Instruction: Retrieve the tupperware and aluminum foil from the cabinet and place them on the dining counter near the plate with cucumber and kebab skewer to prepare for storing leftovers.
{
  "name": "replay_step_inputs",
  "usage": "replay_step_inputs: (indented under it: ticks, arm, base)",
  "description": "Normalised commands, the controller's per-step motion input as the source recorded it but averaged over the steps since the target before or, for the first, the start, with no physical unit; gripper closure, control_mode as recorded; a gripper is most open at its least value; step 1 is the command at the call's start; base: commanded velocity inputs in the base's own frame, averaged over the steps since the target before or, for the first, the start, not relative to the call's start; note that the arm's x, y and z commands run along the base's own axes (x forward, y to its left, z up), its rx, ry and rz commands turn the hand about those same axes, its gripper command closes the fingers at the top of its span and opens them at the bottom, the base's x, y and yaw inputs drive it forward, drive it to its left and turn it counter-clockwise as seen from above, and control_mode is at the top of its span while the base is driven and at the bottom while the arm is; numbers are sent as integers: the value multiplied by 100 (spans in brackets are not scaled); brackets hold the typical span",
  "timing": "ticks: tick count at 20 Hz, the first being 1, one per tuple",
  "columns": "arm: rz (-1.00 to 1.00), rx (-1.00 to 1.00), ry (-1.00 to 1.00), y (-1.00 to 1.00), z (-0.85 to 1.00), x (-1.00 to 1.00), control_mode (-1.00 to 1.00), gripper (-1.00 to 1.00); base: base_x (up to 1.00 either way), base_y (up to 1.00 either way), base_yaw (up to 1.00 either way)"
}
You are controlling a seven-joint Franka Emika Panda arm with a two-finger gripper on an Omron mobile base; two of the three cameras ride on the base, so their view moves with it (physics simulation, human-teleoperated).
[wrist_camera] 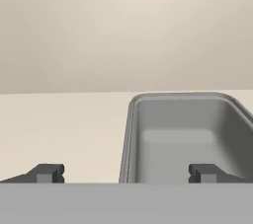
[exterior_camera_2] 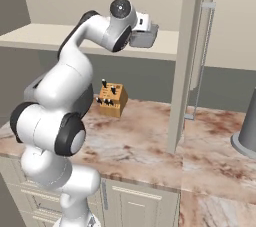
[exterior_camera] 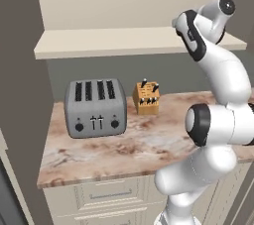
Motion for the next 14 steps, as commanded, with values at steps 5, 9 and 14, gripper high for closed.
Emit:
replay_step_inputs:
  ticks: [5,9,14]
  arm:
    - [1,-1,2,-15,-15,48,-100,-100]
    - [3,0,1,-1,-15,33,-100,-100]
    - [1,-2,7,0,-24,22,-100,100]
  base:
    - [0,0,0]
    - [0,0,0]
    - [0,0,0]
